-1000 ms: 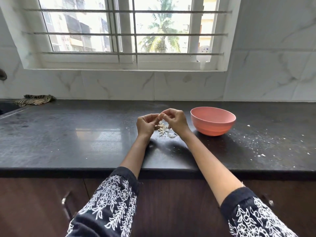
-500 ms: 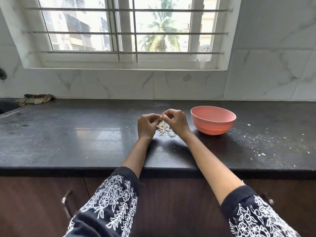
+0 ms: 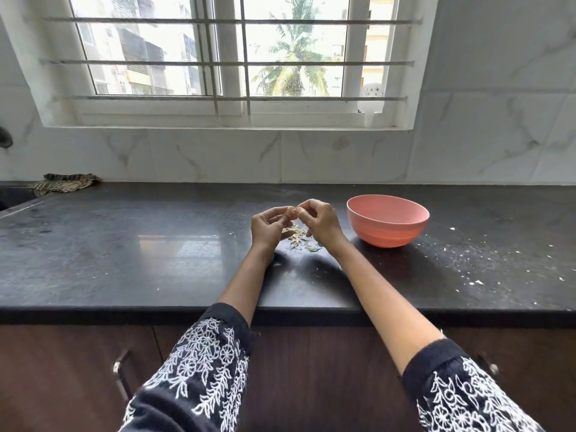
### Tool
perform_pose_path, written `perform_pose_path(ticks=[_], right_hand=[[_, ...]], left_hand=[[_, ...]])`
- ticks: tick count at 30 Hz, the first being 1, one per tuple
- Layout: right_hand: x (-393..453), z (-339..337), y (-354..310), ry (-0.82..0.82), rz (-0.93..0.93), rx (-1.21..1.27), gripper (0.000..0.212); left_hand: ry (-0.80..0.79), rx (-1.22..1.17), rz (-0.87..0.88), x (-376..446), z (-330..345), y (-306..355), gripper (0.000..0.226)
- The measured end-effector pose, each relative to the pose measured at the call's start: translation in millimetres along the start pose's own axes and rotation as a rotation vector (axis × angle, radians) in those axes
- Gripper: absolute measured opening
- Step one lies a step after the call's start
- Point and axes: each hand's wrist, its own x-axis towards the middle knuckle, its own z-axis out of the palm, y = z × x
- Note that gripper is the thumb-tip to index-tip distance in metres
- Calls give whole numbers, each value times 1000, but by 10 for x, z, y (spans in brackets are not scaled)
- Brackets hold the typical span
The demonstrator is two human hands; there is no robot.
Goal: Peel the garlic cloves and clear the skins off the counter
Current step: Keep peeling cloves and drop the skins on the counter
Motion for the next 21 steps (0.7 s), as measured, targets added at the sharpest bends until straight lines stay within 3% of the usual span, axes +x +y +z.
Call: perform_pose_path(ticks=[14, 21], right_hand=[[-12, -8, -31, 79, -7, 20, 11], [-46, -22, -106, 108, 35, 129, 31]], left_hand=[[99, -117, -36, -32, -2, 67, 6], [103, -96, -29, -27, -7, 59, 8]])
